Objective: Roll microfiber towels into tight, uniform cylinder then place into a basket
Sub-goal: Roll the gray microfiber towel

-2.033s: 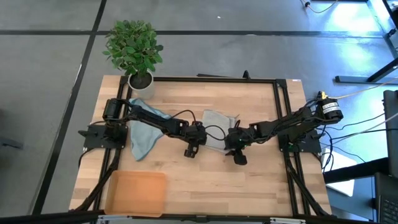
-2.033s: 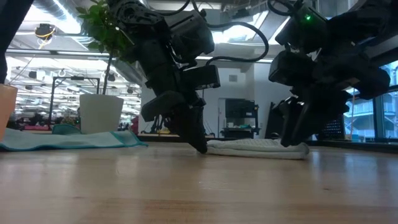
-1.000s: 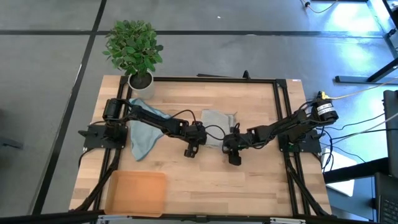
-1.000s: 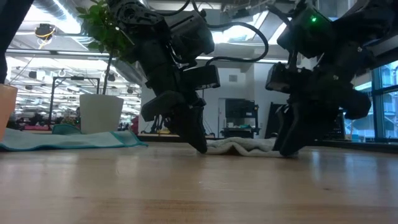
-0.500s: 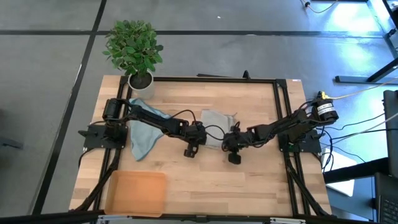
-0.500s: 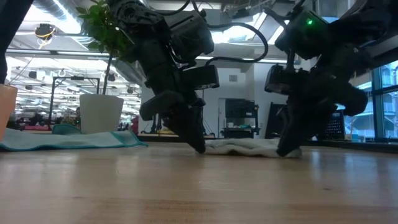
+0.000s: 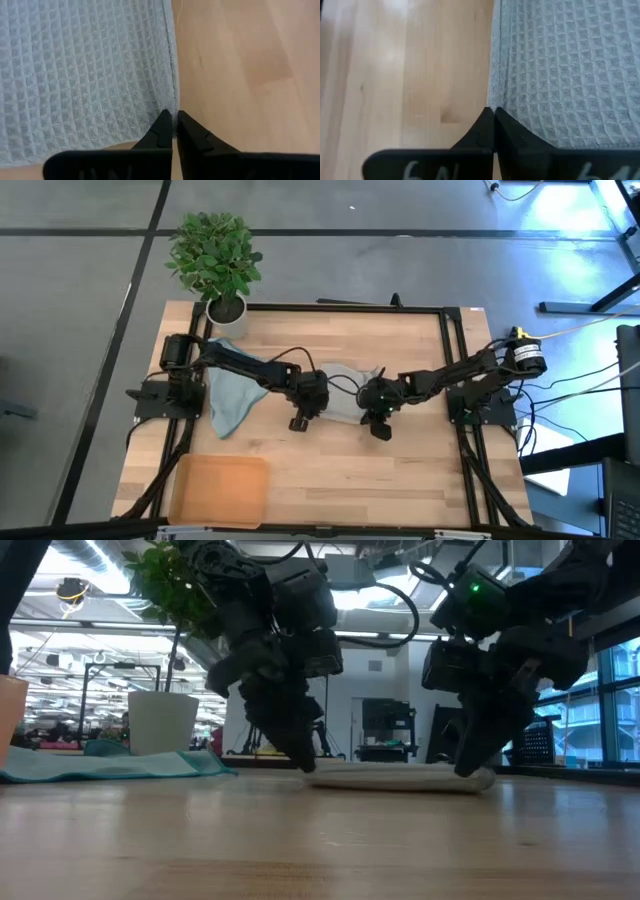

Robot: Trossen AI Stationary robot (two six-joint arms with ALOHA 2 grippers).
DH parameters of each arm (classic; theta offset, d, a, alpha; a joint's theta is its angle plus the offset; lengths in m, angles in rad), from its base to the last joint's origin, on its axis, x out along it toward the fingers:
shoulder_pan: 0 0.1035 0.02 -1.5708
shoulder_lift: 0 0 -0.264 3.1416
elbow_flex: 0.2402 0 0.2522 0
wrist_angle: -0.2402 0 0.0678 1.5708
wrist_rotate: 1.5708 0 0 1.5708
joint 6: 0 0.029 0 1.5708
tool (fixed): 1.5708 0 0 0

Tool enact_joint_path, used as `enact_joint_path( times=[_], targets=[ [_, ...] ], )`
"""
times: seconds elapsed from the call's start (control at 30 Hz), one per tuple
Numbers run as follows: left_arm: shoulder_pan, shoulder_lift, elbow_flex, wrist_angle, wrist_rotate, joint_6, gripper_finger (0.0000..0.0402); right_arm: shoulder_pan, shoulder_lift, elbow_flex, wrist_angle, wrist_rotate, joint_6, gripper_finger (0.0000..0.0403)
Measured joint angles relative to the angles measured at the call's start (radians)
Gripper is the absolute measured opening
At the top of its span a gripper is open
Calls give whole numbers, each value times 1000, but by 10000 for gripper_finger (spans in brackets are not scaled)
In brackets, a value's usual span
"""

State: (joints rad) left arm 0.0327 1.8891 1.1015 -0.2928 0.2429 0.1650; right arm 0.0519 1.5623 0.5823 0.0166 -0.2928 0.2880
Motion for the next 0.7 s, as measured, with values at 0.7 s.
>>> enact_joint_path(
  times=[0.7],
  targets=[
    [47,-99,41,-177,-57,-230,0,-113,-7,193,-272,66,53,1]
  ],
)
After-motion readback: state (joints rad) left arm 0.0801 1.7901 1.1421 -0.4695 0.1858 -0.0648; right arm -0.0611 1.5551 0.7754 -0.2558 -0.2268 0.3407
